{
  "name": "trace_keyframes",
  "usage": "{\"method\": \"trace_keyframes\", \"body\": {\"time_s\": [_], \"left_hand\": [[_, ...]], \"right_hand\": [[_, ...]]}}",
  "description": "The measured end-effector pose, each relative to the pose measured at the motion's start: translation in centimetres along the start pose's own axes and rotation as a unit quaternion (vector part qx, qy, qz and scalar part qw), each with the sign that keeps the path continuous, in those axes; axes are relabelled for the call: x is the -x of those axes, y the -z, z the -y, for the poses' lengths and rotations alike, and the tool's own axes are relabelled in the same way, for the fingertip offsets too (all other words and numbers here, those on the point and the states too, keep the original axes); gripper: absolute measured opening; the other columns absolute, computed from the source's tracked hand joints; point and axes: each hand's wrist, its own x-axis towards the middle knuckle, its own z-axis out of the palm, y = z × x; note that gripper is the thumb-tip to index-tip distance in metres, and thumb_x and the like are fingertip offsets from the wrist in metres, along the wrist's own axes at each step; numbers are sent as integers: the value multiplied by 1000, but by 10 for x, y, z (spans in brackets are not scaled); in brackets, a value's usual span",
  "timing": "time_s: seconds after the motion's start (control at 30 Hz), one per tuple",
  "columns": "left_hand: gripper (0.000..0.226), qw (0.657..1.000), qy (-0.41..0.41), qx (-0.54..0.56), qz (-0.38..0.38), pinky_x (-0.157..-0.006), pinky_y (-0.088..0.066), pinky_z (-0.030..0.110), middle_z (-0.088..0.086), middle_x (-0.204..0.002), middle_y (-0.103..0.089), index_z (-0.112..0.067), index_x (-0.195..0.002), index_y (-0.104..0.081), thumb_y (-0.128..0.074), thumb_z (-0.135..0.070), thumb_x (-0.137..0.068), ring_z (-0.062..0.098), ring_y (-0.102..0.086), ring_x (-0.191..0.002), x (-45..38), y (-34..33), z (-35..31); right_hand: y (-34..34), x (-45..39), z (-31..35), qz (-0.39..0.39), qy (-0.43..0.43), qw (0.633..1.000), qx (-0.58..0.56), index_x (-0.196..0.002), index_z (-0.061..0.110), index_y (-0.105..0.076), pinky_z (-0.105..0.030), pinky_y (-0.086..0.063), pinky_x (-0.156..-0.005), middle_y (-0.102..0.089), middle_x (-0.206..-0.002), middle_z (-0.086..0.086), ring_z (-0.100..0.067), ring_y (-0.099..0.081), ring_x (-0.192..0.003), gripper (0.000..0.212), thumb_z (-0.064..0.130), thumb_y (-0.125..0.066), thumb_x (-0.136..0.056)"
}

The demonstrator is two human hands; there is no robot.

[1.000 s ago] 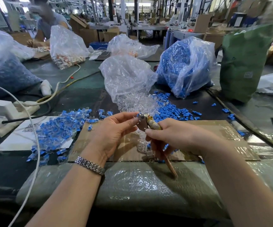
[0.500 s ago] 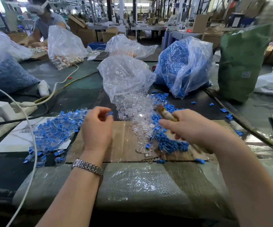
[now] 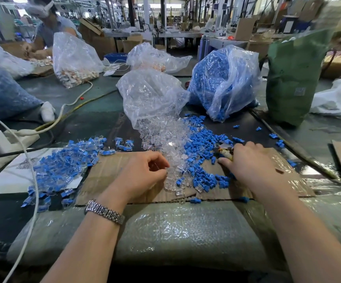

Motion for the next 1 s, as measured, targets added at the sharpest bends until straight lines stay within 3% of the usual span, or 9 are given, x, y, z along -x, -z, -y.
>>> {"method": "trace_keyframes", "body": {"time_s": [0.23,0.33,0.43,0.5,0.63,0.73,0.87,0.93,1.0], "left_hand": [[13,999,-23,-36,-16,-66,-46,7,-13,-86,-68,-26,-93,-73,-83,-28,-83,-8,-59,-76,-1,-4,1],[14,998,-28,-47,-19,-68,-46,7,-14,-87,-66,-27,-92,-74,-83,-32,-82,-10,-58,-78,-3,-6,0],[9,997,-29,-60,-28,-68,-46,6,-14,-89,-66,-27,-90,-75,-81,-30,-85,-9,-59,-78,-4,-7,1],[6,997,-28,-70,-32,-67,-46,6,-15,-91,-66,-27,-90,-75,-79,-29,-86,-6,-60,-78,-4,-7,1],[10,996,-29,-82,-22,-72,-44,8,-14,-94,-66,-27,-94,-73,-79,-30,-86,-2,-59,-85,-3,-8,2],[9,996,-23,-88,-22,-73,-45,9,-14,-94,-66,-25,-93,-73,-78,-30,-87,-2,-60,-87,-4,-7,2],[8,999,7,12,-34,-66,-50,8,-10,-80,-71,-24,-88,-72,-79,-26,-86,-4,-65,-75,-2,-2,0],[9,996,21,84,-37,-62,-52,11,-7,-78,-74,-20,-90,-73,-80,-20,-85,-1,-69,-70,-1,0,-1],[12,989,34,139,-29,-60,-53,13,-7,-83,-76,-17,-95,-73,-79,-14,-85,2,-70,-69,-1,2,-3]], "right_hand": [[18,9,1,-14,34,998,-53,-123,17,-58,-48,-45,-97,-51,-126,-10,-32,-46,-121,50,56,-63,-92],[30,15,1,7,92,991,-101,-90,30,-62,-45,-51,-91,-63,-101,4,-22,-58,-103,16,39,-75,-88],[37,23,6,91,118,983,-106,-69,30,-64,-34,-55,-74,-65,-76,12,-12,-63,-78,22,34,-82,-81],[36,27,11,110,133,982,-82,-75,27,-72,-29,-54,-68,-69,-80,8,-10,-64,-76,14,34,-82,-82],[31,29,20,90,139,985,-54,-89,18,-77,-38,-59,-81,-65,-106,-4,-21,-67,-87,13,31,-77,-87],[29,30,20,60,127,988,-67,-90,17,-75,-41,-59,-81,-65,-103,-3,-21,-66,-87,9,24,-69,-92],[25,27,18,-18,128,975,-181,-90,22,-70,-25,-52,-69,-65,-83,9,-10,-62,-82,10,23,-63,-97],[24,29,21,-37,130,945,-296,-87,25,-72,-10,-42,-56,-65,-72,15,1,-61,-69,8,26,-70,-94],[22,31,27,-31,135,895,-424,-84,23,-74,-9,-49,-59,-70,-65,10,2,-65,-63,8,24,-73,-92]]}}
